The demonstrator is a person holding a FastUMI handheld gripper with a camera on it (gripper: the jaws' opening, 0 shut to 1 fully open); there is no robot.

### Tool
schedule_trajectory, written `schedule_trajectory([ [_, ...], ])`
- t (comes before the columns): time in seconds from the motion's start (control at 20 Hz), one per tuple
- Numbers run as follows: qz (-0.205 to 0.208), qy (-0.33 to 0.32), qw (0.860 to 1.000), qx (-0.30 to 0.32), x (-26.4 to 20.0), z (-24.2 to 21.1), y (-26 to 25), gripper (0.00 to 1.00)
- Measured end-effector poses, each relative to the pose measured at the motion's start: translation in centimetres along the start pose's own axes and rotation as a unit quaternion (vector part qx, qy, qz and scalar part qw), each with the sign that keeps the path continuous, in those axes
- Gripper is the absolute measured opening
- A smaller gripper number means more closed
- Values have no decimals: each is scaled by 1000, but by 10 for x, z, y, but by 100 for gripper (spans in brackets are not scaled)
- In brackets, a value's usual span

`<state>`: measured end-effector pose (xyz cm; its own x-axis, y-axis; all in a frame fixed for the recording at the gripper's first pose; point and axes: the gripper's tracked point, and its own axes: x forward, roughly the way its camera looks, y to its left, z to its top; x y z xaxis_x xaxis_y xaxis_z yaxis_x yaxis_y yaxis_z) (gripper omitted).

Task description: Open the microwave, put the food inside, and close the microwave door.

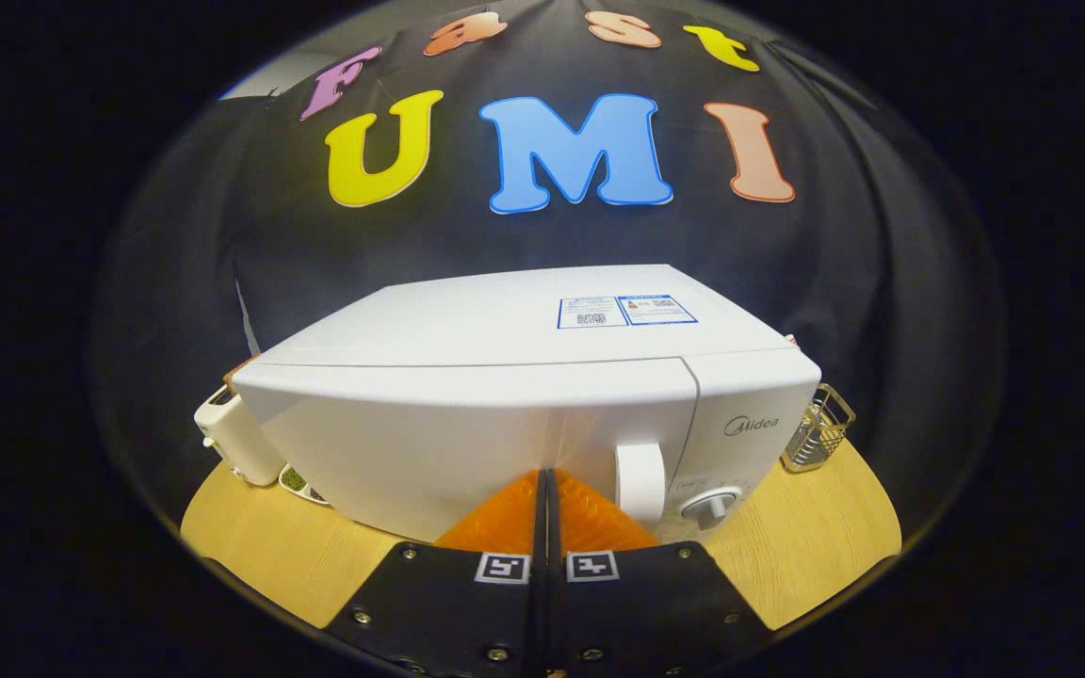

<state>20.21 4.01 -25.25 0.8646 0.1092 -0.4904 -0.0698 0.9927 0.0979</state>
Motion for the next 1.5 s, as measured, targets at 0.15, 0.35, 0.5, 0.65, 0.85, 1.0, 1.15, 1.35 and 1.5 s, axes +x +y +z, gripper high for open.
schedule_trajectory([
  [0.15, 7, -23, 1000, -1, -14, 15, 10, 0],
  [0.35, 24, -55, 998, -36, -57, 26, 28, 0],
  [0.5, 30, -87, 994, -56, -97, 37, 41, 0],
  [0.65, 28, -120, 991, -56, -142, 51, 52, 0],
  [0.85, 22, -158, 986, -49, -196, 60, 64, 0],
  [1.0, 31, -168, 984, -52, -223, 54, 74, 2],
  [1.15, 30, -171, 984, -52, -236, 40, 79, 75],
  [1.35, 12, -172, 985, -31, -244, 29, 73, 98],
  [1.5, -3, -180, 983, -18, -248, 35, 65, 98],
])
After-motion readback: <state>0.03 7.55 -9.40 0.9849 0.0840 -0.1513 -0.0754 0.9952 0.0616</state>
